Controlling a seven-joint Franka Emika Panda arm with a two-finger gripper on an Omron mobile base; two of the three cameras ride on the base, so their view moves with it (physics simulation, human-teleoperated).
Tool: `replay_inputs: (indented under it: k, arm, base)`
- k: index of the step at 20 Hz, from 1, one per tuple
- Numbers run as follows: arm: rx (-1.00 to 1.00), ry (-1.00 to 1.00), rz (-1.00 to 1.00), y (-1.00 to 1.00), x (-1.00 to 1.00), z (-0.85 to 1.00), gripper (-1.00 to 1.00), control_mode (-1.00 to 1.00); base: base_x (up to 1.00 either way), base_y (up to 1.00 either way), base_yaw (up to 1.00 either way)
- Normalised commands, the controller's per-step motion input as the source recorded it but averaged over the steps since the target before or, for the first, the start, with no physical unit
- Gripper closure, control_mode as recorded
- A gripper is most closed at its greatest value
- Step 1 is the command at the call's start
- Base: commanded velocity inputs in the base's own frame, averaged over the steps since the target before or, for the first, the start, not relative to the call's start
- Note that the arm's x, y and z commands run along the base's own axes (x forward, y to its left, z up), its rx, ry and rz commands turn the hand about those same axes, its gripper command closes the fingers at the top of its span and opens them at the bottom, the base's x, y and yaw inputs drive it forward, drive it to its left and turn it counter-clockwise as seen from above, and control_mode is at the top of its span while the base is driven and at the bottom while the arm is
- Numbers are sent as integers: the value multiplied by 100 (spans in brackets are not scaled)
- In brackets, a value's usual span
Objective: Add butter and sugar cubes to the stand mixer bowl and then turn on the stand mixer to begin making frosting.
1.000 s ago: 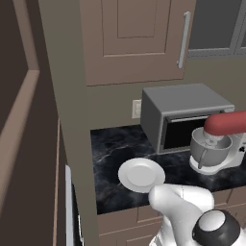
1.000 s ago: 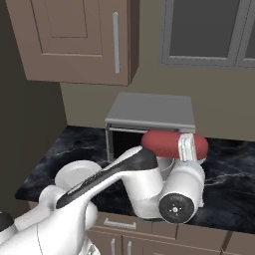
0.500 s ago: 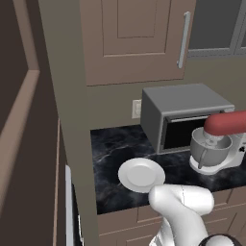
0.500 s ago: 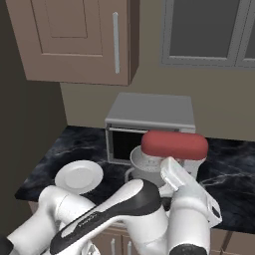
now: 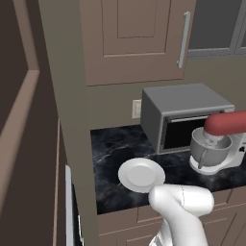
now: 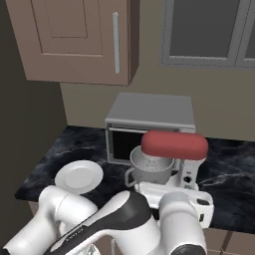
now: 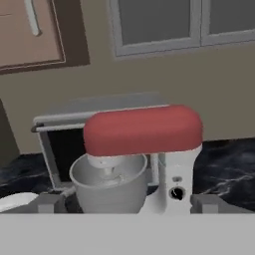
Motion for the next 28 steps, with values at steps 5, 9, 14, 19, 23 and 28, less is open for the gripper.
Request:
replay_inputs:
  k: [5, 9, 14, 19, 23, 28]
  arm:
    - [-55, 20, 19, 54, 2, -21, -100, -100]
    - [-26, 10, 2, 7, 1, -31, -100, -100]
    - [-20, 0, 1, 0, 14, -54, -100, -100]
    - [-10, -4, 0, 0, 24, -39, -100, -100]
    - [-4, -8, 0, 0, 31, -8, -100, -100]
    - [-2, -4, 0, -19, 21, -1, -100, -100]
  base:
    - [0, 0, 0]
    - [0, 0, 0]
    - [0, 0, 0]
    - [0, 0, 0]
    - [0, 0, 0]
    - [0, 0, 0]
